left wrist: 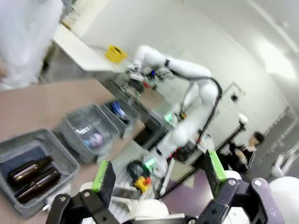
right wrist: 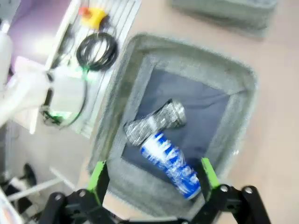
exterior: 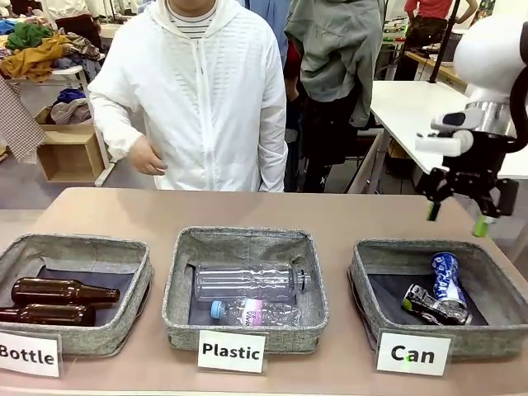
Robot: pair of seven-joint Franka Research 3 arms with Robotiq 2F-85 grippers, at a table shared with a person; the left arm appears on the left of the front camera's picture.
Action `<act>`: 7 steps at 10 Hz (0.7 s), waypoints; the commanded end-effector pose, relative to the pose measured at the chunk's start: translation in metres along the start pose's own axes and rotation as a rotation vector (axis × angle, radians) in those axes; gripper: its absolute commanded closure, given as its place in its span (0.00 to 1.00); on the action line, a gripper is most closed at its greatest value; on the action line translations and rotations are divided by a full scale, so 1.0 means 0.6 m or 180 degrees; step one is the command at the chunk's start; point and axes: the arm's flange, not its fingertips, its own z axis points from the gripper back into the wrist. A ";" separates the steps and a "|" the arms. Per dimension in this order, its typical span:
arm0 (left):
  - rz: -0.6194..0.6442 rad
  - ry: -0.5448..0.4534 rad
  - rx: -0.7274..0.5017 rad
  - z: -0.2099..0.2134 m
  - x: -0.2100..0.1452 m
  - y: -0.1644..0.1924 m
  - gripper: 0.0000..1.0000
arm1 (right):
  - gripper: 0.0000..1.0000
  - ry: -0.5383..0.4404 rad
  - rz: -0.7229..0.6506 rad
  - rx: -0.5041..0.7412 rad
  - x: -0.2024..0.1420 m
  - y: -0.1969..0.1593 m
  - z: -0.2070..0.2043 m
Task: Sort the can waste into the basket.
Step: Pick up the can waste from the table and place it in the right Fabric basket.
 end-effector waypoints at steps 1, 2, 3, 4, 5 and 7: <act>0.0019 0.0772 -0.0308 -0.088 -0.010 -0.005 0.00 | 0.00 -0.1427 -0.0209 -0.0782 0.001 -0.047 0.052; 0.0021 0.1194 -0.0446 -0.142 -0.020 0.002 0.00 | 0.00 -0.2318 -0.0621 -0.0895 -0.003 -0.073 0.071; 0.0146 0.1449 -0.0575 -0.185 -0.030 0.010 0.00 | 0.00 -0.2955 -0.0795 -0.0868 -0.015 -0.088 0.084; 0.0324 0.1687 -0.0692 -0.220 -0.045 0.024 0.00 | 0.00 -0.3542 -0.0967 -0.0858 -0.035 -0.095 0.098; 0.0423 0.1912 -0.0766 -0.252 -0.062 0.043 0.00 | 0.00 -0.3900 -0.1094 -0.0814 -0.057 -0.105 0.103; 0.0468 0.2153 -0.0551 -0.307 -0.103 0.077 0.00 | 0.00 -0.4212 -0.1104 -0.0237 -0.095 -0.134 0.088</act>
